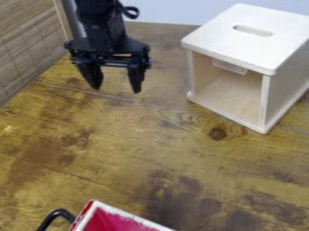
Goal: Close the drawer
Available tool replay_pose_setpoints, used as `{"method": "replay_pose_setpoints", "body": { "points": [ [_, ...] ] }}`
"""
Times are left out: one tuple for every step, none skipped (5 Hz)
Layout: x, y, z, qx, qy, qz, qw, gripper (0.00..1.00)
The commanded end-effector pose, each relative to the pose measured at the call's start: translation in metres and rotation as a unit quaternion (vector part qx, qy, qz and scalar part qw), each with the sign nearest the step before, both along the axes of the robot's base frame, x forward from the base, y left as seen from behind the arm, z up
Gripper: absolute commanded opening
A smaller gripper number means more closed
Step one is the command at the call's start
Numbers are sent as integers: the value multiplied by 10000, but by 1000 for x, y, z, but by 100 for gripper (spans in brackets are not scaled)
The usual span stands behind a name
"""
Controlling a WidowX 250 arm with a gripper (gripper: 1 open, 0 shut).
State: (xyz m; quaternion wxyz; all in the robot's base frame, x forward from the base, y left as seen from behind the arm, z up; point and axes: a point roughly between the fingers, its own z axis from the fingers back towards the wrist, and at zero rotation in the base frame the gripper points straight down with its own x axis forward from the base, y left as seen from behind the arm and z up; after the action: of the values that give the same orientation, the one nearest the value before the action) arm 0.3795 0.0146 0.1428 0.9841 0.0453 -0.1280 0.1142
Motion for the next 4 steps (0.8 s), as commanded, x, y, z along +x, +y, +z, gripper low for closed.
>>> {"method": "replay_pose_setpoints", "body": {
  "points": [
    [-7,-8,22,55,-431,-35,9991,100],
    [-7,-2,21,45,-473,-33,9989,100],
    [-8,1,17,27,-498,-21,9988,0],
    [-12,2,22,6,-568,-251,9981,100]
  ]
}}
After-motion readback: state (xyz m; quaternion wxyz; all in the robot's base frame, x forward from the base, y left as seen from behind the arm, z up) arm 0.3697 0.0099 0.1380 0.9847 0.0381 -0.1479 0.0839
